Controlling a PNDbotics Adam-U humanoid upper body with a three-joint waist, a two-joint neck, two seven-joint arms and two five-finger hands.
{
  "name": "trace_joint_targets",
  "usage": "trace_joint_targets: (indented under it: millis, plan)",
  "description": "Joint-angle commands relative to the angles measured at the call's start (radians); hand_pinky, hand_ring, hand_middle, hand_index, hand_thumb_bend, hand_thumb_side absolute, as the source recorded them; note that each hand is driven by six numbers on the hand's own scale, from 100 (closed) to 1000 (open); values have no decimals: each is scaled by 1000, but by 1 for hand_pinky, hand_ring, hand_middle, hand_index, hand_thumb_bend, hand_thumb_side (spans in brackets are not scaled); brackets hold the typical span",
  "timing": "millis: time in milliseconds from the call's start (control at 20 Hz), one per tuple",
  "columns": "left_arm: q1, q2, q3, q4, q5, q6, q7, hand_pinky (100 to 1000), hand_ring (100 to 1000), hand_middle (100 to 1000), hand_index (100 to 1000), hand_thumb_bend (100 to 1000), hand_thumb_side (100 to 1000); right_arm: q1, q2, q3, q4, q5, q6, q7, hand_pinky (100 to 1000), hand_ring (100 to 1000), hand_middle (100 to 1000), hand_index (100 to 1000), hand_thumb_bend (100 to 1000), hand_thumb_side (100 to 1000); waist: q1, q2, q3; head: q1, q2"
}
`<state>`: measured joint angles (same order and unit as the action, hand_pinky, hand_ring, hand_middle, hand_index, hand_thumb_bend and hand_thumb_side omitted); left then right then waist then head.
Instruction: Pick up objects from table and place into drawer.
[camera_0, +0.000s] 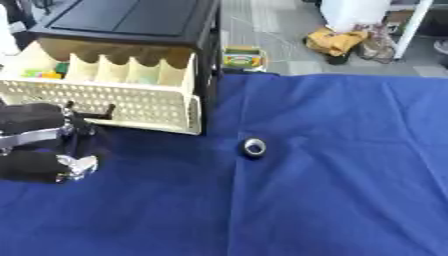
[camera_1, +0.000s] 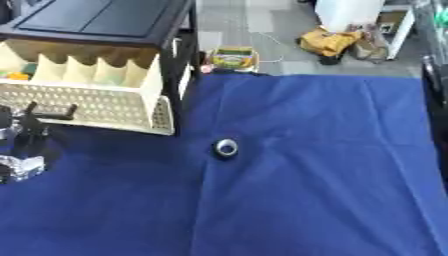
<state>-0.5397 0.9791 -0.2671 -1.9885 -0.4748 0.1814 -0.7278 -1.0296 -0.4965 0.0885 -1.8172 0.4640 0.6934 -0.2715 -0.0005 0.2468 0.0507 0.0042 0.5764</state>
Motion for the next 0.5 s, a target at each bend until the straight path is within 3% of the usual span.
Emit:
trace_joint_targets:
  millis: [50,150,500]
  plan:
    - [-26,14,21,-11,-25,21,7,100,398,464,831,100,1000,-12,-29,-16,-18,-9,3,-7,501,621,626,813,404,839,4,-16,0,4,-14]
    - [-34,12,19,-11,-44,34,4,100,411,471,827,100,1000,-10,-30,-18,-19,-13,3,-9,500,620,624,812,405,838,5,-14,-2,6,-17]
    - [-68,-9,7,21,-88,55,-12,102,602,601,887,100,1000,-9,-33,-24,-26,-22,6,-21,496,617,622,811,402,831,5,-9,-11,9,-24]
